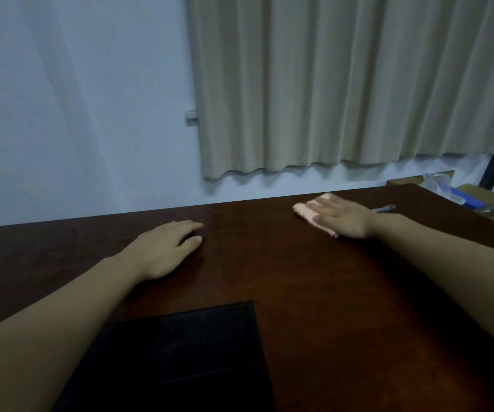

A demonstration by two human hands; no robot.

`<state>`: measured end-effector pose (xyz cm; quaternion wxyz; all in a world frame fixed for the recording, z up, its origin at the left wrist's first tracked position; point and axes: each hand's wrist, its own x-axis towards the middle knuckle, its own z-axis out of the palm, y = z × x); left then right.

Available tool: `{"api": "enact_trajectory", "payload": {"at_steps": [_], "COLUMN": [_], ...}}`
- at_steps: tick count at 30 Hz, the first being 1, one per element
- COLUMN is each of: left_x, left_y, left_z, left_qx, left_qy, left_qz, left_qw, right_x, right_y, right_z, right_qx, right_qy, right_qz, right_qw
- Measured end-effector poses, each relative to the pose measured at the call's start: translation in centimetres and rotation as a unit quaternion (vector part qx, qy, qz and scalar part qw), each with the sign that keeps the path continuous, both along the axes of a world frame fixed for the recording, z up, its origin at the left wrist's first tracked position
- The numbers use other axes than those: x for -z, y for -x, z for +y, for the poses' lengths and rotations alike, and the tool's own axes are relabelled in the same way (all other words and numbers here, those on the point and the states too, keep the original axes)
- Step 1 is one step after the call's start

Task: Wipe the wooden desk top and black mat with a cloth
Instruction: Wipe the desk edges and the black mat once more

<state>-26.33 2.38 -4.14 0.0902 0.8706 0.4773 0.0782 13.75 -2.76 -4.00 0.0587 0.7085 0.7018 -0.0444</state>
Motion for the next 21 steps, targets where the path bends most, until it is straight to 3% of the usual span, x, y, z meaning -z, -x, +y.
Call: {"api": "enact_trajectory", "payload": {"at_steps": [4, 10, 14, 21], "left_x": [0.0, 0.0, 0.0, 0.2], "left_y": [2.4, 4.7, 4.6, 6.8], "left_z": [0.2, 1.1, 1.3, 0.7], "left_qx": [-0.011, -0.04, -0.04, -0.03], "left_qy": [0.004, 0.005, 0.0, 0.001], "left_qz": [0.005, -0.013, -0.018, 0.002], "left_qw": [1.0, 0.999, 0.999, 1.0], "right_x": [0.2, -0.1, 0.0, 0.4], "right_y": [2.3, 14.1, 13.0, 5.1], "right_z": [3.9, 2.2, -3.1, 3.3], "right_qx": [0.089, -0.091, -0.167, 0.048], "right_qy": [-0.013, -0.002, -0.001, -0.016], "right_qz": [0.003, -0.016, 0.027, 0.0], "right_qw": [0.996, 0.996, 0.986, 0.999]}}
